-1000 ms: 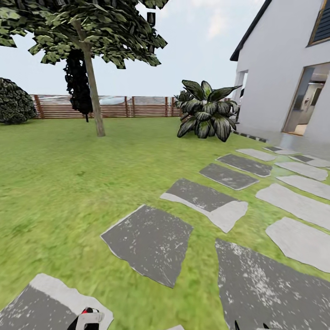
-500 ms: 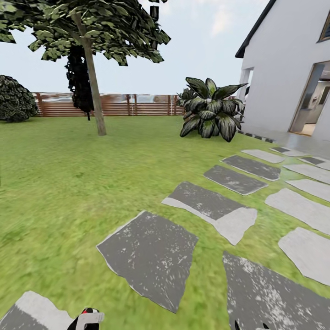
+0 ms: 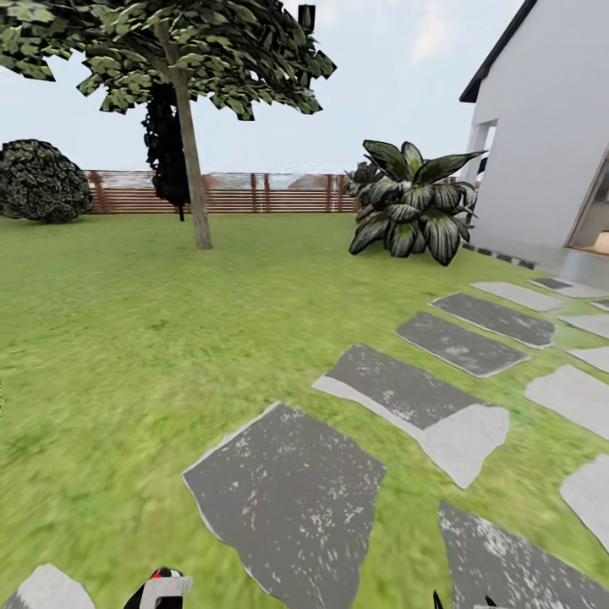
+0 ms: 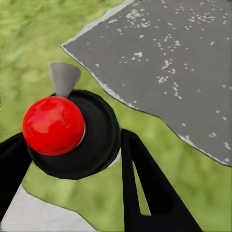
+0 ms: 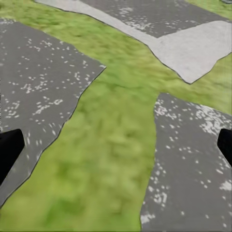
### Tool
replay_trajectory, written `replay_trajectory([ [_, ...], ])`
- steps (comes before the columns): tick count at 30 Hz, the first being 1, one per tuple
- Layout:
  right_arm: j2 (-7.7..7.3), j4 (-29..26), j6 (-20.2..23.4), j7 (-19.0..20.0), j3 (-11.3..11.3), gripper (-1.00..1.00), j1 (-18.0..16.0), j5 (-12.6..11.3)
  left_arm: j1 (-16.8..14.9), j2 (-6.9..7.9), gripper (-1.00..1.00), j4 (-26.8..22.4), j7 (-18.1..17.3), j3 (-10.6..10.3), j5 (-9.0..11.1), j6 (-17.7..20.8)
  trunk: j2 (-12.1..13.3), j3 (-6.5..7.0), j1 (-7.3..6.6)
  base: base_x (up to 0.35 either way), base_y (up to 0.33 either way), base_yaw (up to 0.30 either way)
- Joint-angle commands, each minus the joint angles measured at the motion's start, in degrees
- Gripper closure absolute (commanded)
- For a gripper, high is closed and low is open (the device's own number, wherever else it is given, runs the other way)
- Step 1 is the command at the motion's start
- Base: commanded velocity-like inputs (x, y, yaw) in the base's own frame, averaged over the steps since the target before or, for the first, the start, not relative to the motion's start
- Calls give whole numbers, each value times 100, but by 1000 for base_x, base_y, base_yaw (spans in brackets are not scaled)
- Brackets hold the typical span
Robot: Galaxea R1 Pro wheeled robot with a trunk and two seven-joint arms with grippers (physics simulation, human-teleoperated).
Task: In the garden, pick up the pesticide atomizer on the floor and spray pesticide onto both trees until each tree trunk is fully covered.
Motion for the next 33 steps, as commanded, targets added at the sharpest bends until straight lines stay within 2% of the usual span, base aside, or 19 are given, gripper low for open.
replay_trajectory([
  [1,0,0,0,0,0,-100,0,0,0,0,100,-1,-2,0,0,0,0,0,0,340,0,119],
  [11,0,0,0,0,-1,-100,0,1,0,0,100,-1,-2,0,0,0,0,0,0,340,0,95],
  [33,0,6,0,0,-4,-100,0,5,0,0,100,-1,-2,0,0,0,0,0,0,340,0,2],
])
